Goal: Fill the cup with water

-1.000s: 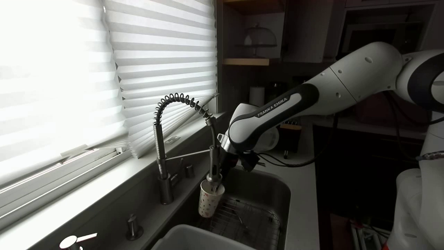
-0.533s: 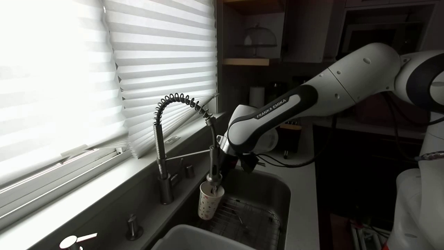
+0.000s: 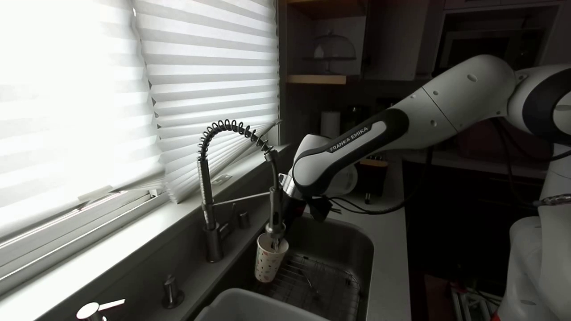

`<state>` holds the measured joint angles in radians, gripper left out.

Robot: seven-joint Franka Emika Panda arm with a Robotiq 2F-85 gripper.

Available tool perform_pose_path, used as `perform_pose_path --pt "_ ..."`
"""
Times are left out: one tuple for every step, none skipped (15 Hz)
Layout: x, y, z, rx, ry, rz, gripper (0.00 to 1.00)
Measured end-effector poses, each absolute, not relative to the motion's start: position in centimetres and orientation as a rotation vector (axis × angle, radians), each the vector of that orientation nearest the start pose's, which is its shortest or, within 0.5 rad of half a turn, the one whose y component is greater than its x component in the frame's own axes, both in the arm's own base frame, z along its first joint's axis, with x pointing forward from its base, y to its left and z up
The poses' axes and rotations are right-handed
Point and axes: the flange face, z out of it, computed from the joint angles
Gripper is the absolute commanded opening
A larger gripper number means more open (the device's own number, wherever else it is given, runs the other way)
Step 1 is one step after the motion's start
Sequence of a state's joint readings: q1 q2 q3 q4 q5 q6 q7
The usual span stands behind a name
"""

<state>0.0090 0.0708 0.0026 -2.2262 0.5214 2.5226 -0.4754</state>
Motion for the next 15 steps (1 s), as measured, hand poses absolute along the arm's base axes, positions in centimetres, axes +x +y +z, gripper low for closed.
perform_pose_path --pt "55.54 0.18 36.35 -2.821 -0.133 -0.419 0.0" --pt "55.53 0.19 36.33 -2.821 -0.135 -0.417 0.0" --pt "55.52 0.2 36.32 -2.821 -0.137 -0.415 0.0" --pt "55.5 0.21 36.3 -2.821 -0.138 -0.413 0.0" --pt "55.48 0.22 36.27 -2.82 -0.14 -0.408 0.0" --pt "55.45 0.23 36.23 -2.82 -0.142 -0.404 0.0" --pt "55.43 0.24 36.21 -2.819 -0.145 -0.401 0.0" --pt "55.41 0.25 36.19 -2.819 -0.148 -0.398 0.0" --pt "55.4 0.24 36.17 -2.819 -0.152 -0.397 0.0" --pt "55.4 0.21 36.16 -2.819 -0.156 -0.396 0.0" --pt "55.39 0.16 36.15 -2.819 -0.159 -0.396 0.0" --pt "55.39 0.11 36.14 -2.82 -0.161 -0.396 0.0" --pt "55.38 0.07 36.13 -2.82 -0.162 -0.394 0.0" --pt "55.36 0.05 36.11 -2.82 -0.164 -0.392 0.0" --pt "55.33 0.03 36.08 -2.82 -0.166 -0.387 0.0"
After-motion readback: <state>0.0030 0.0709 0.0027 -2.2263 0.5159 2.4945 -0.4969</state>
